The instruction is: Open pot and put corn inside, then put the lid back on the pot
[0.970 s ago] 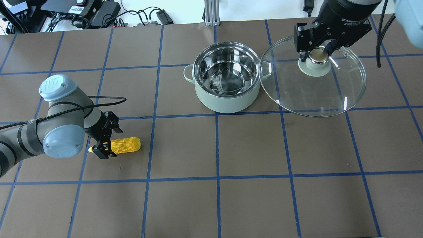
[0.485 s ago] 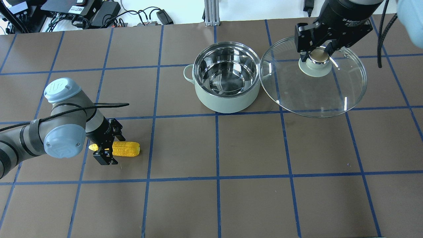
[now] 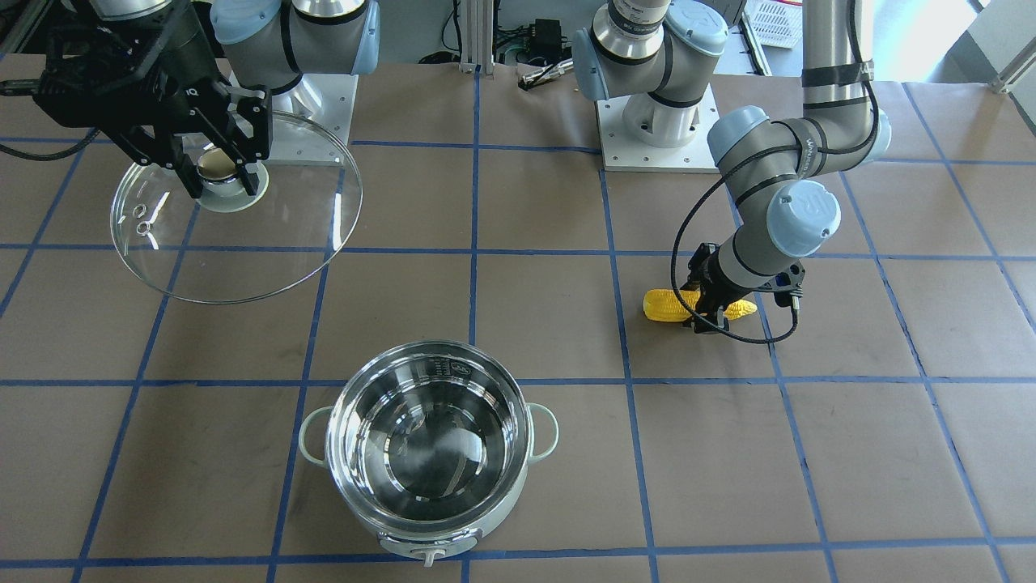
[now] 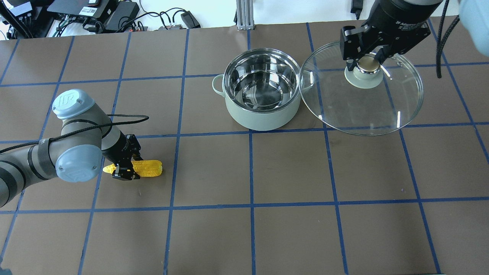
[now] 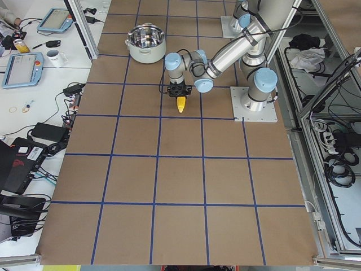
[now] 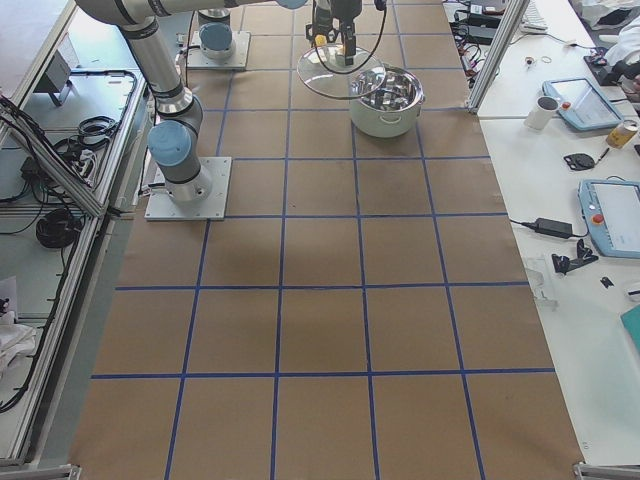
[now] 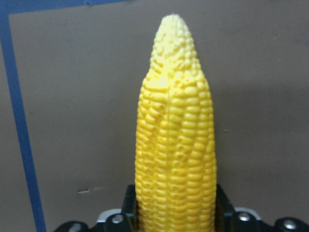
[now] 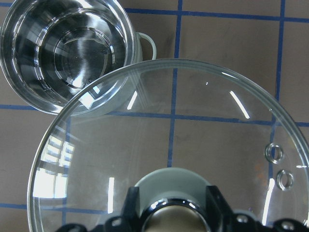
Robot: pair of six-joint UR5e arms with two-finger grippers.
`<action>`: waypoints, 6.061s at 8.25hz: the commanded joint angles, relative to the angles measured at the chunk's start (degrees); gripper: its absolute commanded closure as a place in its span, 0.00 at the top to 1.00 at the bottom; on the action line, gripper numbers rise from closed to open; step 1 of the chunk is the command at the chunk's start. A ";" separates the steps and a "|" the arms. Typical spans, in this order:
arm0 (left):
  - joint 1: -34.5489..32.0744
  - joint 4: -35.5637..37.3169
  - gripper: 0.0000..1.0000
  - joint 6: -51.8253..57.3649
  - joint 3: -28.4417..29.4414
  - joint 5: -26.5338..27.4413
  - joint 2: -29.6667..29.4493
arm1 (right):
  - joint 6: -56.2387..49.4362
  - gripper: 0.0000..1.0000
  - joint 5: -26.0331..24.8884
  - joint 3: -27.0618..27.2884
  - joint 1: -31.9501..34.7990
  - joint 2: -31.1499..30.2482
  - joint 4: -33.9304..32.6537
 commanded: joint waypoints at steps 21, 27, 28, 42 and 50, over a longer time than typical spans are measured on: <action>-33.39 -23.89 0.00 -36.86 61.79 0.50 -20.98 | -0.09 0.31 -0.10 0.00 -0.18 0.13 -0.14; -37.09 -22.32 0.00 -37.83 61.52 0.07 -25.55 | -0.09 0.31 -0.19 0.00 -0.18 0.13 -0.05; -37.26 -21.53 0.00 -38.44 61.52 0.07 -25.90 | -0.09 0.31 -0.19 0.00 -0.18 0.13 -0.05; -37.97 -20.98 1.00 -30.14 60.47 1.03 -20.21 | -0.44 0.30 -0.02 0.00 -0.27 0.39 -0.75; -13.21 -25.28 1.00 35.18 40.36 -0.28 5.70 | 16.13 0.25 0.08 -7.96 12.62 21.33 -20.86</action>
